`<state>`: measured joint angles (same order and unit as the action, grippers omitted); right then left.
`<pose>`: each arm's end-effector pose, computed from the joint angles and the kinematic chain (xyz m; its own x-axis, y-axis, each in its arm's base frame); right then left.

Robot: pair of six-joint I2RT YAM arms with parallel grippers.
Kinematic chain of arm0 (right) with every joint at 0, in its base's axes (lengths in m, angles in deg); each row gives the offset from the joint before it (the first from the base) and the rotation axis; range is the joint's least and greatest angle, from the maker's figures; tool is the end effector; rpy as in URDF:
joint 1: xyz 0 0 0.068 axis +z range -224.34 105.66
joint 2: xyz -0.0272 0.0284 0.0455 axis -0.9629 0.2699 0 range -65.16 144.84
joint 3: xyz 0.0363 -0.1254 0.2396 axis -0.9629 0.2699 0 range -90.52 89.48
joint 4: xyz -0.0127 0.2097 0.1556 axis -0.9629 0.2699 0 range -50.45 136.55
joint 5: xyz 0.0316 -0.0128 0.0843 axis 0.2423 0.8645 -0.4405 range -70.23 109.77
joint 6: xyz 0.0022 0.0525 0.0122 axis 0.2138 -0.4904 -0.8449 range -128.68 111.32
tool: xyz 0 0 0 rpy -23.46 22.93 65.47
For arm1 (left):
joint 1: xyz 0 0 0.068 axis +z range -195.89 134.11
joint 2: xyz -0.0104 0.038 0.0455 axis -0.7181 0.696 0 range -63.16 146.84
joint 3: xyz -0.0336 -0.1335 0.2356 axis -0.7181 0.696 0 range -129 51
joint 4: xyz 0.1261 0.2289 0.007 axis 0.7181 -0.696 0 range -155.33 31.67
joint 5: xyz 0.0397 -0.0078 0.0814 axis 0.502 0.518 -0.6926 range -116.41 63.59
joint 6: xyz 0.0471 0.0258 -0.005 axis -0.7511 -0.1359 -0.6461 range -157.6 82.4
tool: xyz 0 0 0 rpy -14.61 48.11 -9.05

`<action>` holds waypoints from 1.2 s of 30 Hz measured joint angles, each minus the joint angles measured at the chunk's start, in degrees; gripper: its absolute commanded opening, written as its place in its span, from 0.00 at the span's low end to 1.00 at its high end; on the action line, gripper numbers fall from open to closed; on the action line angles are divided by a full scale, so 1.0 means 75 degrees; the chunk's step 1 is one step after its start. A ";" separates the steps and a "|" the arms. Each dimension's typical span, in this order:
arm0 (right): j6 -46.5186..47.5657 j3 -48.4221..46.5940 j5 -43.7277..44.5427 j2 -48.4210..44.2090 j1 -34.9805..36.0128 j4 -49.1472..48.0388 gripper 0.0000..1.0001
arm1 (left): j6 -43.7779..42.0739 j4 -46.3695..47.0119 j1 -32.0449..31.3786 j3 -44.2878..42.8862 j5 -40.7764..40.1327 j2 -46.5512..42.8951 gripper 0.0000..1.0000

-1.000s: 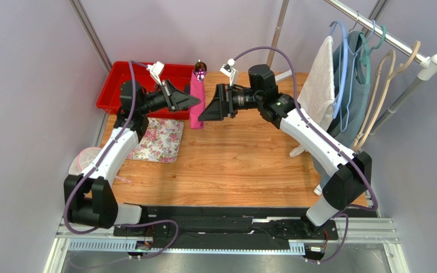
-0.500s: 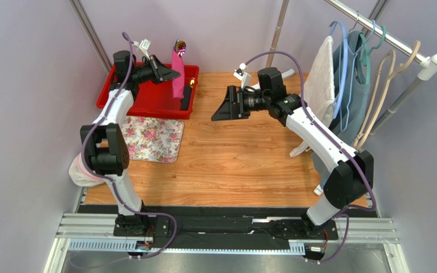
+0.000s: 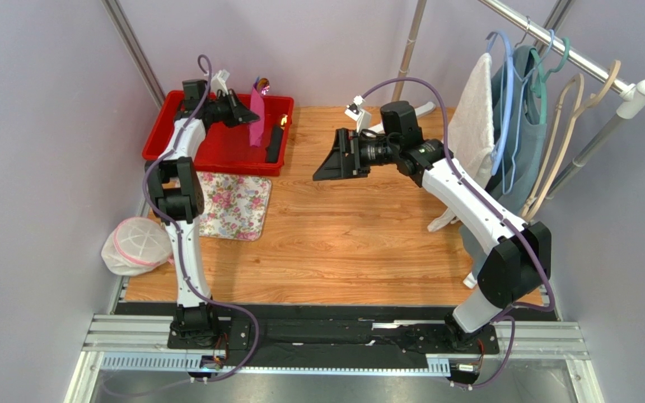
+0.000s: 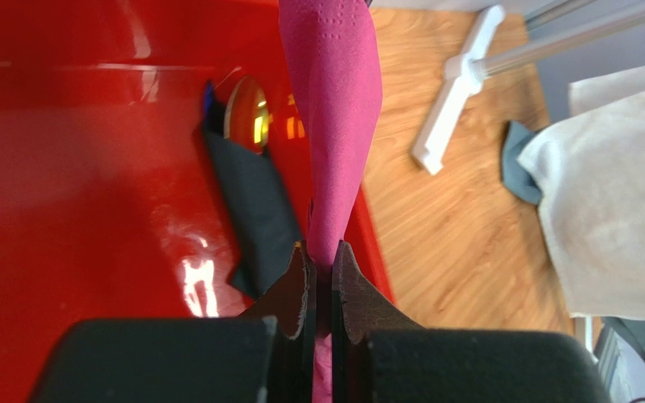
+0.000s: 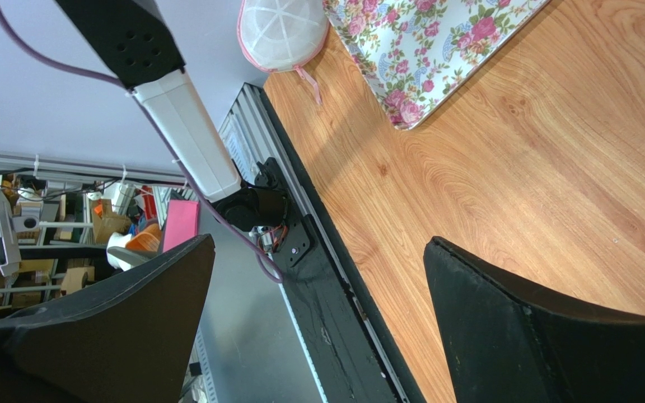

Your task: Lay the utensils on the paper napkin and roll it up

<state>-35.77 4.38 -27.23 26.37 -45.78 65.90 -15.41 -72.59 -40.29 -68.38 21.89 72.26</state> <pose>0.3035 0.1949 0.3565 -0.8178 -0.0916 -0.5682 -0.5545 0.3894 0.7354 0.5445 0.0266 0.2395 -0.6828 -0.3196 -0.6570 0.3441 0.6526 -0.6750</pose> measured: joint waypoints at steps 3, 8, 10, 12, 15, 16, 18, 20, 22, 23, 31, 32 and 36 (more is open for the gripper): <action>-0.0003 0.0000 -0.0015 0.0000 -0.0017 -0.0003 1.00 | -0.0149 -0.0233 0.0000 -0.0318 -0.0169 0.0513 0.00; -0.0003 0.0000 -0.0038 0.0032 -0.0050 0.0000 1.00 | -0.0256 -0.0504 0.0000 -0.0603 -0.0358 0.1043 0.00; -0.0003 0.0000 -0.0052 0.0052 -0.0067 0.0000 1.00 | -0.0242 -0.0530 0.0000 -0.0644 -0.0370 0.1180 0.00; -0.0003 0.0000 -0.0073 0.0079 -0.0085 -0.0003 1.00 | -0.0192 -0.0533 0.0000 -0.0656 -0.0367 0.1285 0.00; -0.0006 0.0000 -0.0090 0.0157 -0.0085 -0.0003 1.00 | -0.0082 -0.0577 0.0000 -0.0664 -0.0358 0.1373 0.00; -0.0009 0.0000 -0.0090 0.0192 -0.0085 0.0000 1.00 | -0.0055 -0.0595 0.0000 -0.0664 -0.0358 0.1378 0.00; -0.0009 0.0000 -0.0108 0.0277 -0.0087 -0.0003 1.00 | 0.0020 -0.0647 -0.0003 -0.0694 -0.0358 0.1378 0.00; -0.0009 0.0000 -0.0134 0.0350 -0.0093 0.0006 1.00 | 0.0131 -0.0659 -0.0003 -0.0740 -0.0364 0.1384 0.00; -0.0009 0.0000 -0.0149 0.0420 -0.0096 0.0015 1.00 | 0.0230 -0.0662 -0.0003 -0.0799 -0.0370 0.1419 0.00; -0.0009 0.0000 -0.0149 0.0449 -0.0099 0.0041 1.00 | 0.0280 -0.0667 -0.0003 -0.0822 -0.0382 0.1434 0.00; -0.0009 -0.0006 -0.0201 0.0551 -0.0140 0.0128 1.00 | 0.0831 -0.0697 -0.0003 -0.0906 -0.0417 0.1731 0.00; -0.0012 -0.0009 -0.0207 0.0560 -0.0149 0.0125 1.00 | 0.0877 -0.0697 -0.0003 -0.0906 -0.0417 0.1763 0.00; -0.0020 -0.0047 -0.0213 0.0670 -0.0160 0.0131 1.00 | 0.1061 -0.0697 -0.0026 -0.0906 -0.0373 0.1845 0.00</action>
<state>-35.92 4.03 -28.83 31.40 -46.99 66.88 -7.45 -77.81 -40.48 -75.17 19.09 86.09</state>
